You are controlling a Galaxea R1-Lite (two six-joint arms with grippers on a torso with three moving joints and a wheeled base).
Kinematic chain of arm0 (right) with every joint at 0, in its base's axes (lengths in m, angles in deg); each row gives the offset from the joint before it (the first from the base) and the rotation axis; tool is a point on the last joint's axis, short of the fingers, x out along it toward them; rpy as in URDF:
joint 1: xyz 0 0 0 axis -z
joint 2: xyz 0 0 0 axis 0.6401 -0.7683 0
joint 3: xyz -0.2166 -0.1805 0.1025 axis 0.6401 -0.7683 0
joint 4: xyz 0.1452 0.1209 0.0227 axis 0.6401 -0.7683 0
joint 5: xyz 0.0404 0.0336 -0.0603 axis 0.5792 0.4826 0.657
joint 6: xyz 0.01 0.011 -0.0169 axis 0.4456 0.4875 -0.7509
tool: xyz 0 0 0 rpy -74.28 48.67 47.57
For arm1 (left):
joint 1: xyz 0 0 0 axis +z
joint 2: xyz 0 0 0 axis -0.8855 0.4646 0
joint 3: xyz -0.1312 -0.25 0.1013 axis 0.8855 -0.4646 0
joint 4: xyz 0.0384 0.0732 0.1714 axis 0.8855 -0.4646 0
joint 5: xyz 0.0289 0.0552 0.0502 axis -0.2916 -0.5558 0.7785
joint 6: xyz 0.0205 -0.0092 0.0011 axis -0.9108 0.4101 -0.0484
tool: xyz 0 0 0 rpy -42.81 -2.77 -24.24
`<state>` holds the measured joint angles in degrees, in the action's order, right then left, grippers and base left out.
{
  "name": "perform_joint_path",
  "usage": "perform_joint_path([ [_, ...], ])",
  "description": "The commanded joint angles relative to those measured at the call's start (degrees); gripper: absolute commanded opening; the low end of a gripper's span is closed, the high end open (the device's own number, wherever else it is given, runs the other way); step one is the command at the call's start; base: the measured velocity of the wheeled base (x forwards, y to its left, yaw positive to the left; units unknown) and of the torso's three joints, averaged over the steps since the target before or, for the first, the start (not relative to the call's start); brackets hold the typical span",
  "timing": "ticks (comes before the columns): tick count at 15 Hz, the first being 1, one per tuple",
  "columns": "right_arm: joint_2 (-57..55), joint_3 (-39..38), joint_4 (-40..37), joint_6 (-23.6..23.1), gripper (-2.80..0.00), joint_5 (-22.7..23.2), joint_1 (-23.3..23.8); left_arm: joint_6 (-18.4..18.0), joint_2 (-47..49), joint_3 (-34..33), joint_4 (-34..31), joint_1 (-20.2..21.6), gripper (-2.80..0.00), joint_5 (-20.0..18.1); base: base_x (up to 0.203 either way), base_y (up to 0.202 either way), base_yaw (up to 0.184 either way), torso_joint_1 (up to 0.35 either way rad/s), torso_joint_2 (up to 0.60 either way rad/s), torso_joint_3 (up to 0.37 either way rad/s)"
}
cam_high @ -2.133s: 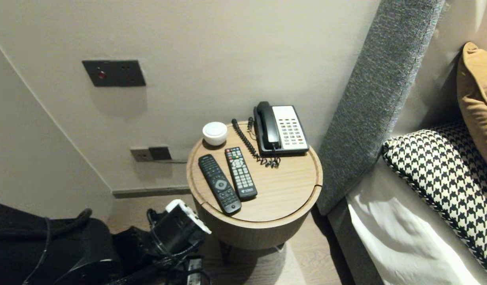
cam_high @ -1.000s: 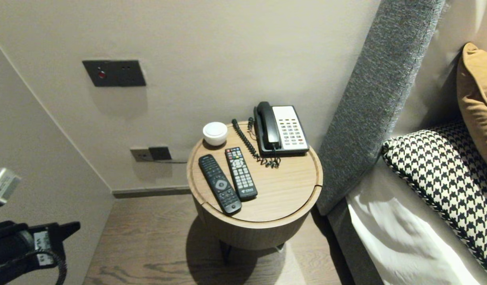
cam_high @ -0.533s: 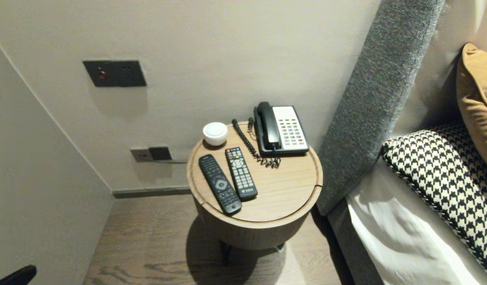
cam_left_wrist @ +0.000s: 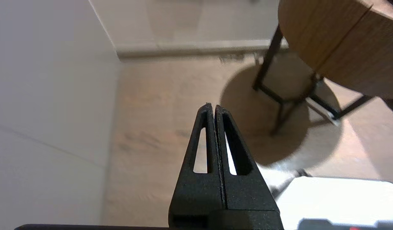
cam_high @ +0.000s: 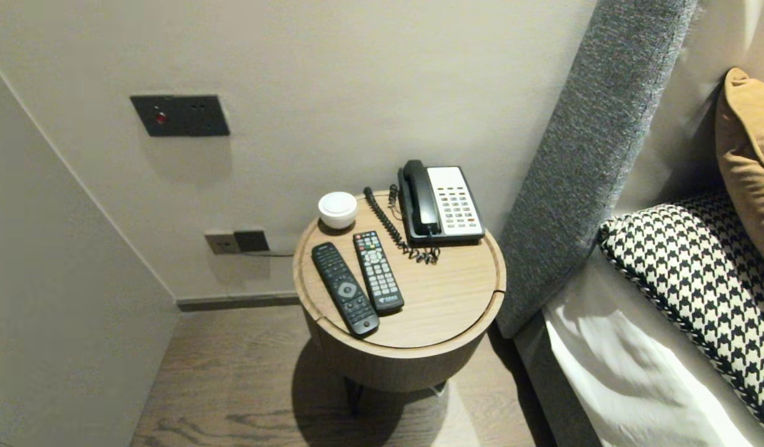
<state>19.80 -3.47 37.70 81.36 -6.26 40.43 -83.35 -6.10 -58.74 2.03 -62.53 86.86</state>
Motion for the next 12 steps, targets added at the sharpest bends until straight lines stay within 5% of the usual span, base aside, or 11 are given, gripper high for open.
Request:
perform_joint_path([
  [1,-0.1,-2.3,0.1,0.0,-2.8,0.0,0.0,-0.6,-4.0,-1.7,1.2,1.0,-2.8,-0.4,0.0,0.0,0.0,0.0,0.0,0.0],
  [12,-0.1,-2.3,0.1,0.0,-2.8,0.0,0.0,-1.7,-14.2,-1.8,0.5,0.9,-2.8,-0.7,0.0,0.0,0.0,0.0,0.0,0.0],
])
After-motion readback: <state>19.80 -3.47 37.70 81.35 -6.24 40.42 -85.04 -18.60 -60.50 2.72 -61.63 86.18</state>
